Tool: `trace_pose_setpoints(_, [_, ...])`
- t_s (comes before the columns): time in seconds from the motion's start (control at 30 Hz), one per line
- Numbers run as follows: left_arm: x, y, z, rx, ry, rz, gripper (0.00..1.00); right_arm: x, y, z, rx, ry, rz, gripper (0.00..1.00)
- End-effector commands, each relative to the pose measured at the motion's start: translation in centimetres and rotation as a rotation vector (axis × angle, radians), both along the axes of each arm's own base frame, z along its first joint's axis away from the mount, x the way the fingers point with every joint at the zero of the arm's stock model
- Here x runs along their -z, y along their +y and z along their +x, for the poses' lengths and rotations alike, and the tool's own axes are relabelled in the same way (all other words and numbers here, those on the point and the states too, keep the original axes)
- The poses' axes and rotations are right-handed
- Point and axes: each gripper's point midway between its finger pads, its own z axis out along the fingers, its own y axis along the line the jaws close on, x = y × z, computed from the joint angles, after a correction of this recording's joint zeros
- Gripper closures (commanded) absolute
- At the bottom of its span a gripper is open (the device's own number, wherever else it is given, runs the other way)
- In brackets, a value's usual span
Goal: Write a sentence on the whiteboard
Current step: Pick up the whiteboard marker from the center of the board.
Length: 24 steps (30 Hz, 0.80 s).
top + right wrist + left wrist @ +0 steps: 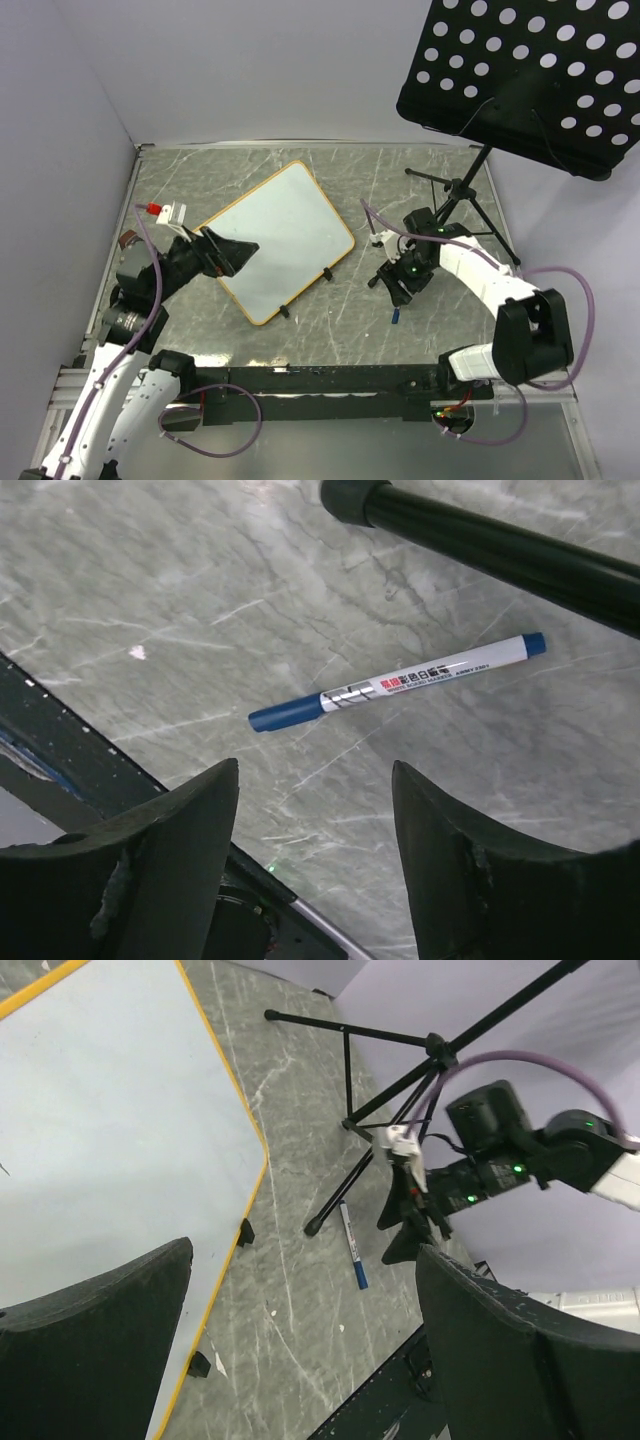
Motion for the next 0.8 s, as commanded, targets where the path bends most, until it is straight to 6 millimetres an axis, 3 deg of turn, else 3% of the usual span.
trace_pose_setpoints(0.0, [-1.0, -0.3, -0.8, 0.024, -0.041, -0.033, 0.03, 1.5, -0.3, 1.8, 0.098, 0.014, -0.063, 0.29])
trace_pose_setpoints(0.17, [-0.8, -0.2, -1.0, 0.024, -0.041, -0.022, 0.03, 3.1, -0.7, 3.4, 0.165, 0.011, -0.118, 0.26])
trace_pose_setpoints(0.37, [-0.6, -0.3, -1.2, 0.034, -0.049, -0.023, 0.03, 5.3, -1.5, 3.8, 0.177, 0.055, -0.195, 0.26])
trace_pose_setpoints(0.6, [-0.6, -0.2, -1.5, 0.034, -0.066, -0.016, 0.03, 6.7, -2.8, 2.3, 0.146, 0.084, -0.255, 0.32])
trace_pose_setpoints(0.77, [-0.3, -0.4, -1.4, 0.046, -0.058, -0.018, 0.03, 6.8, -1.4, 0.3, 0.032, 0.12, -0.2, 0.4])
